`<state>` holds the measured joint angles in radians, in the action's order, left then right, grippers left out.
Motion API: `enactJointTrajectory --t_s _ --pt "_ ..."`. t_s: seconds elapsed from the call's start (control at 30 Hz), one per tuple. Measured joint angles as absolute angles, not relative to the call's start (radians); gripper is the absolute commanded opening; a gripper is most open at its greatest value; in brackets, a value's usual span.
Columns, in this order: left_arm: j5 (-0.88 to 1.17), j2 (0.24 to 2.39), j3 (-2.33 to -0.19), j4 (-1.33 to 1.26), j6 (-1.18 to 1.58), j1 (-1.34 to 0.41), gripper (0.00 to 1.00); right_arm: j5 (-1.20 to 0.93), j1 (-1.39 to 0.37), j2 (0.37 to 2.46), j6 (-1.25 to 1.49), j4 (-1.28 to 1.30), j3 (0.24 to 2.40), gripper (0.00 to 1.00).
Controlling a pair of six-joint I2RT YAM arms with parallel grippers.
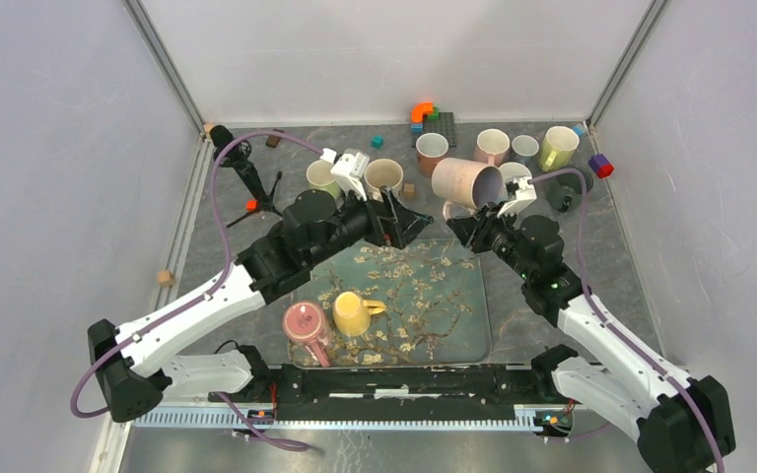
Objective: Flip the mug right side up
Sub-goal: Turn over the cup on the tray.
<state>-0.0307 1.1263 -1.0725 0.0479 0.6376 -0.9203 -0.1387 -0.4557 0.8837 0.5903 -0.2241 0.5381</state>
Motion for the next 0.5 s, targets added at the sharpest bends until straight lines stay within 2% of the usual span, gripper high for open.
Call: enactJointTrajectory --t_s 0.5 --pt "-0.077 1.005 -1.036 0.236 0.563 -0.92 1.0 0.072 -0.455 1.145 0.418 -0.009 0.683 0.0"
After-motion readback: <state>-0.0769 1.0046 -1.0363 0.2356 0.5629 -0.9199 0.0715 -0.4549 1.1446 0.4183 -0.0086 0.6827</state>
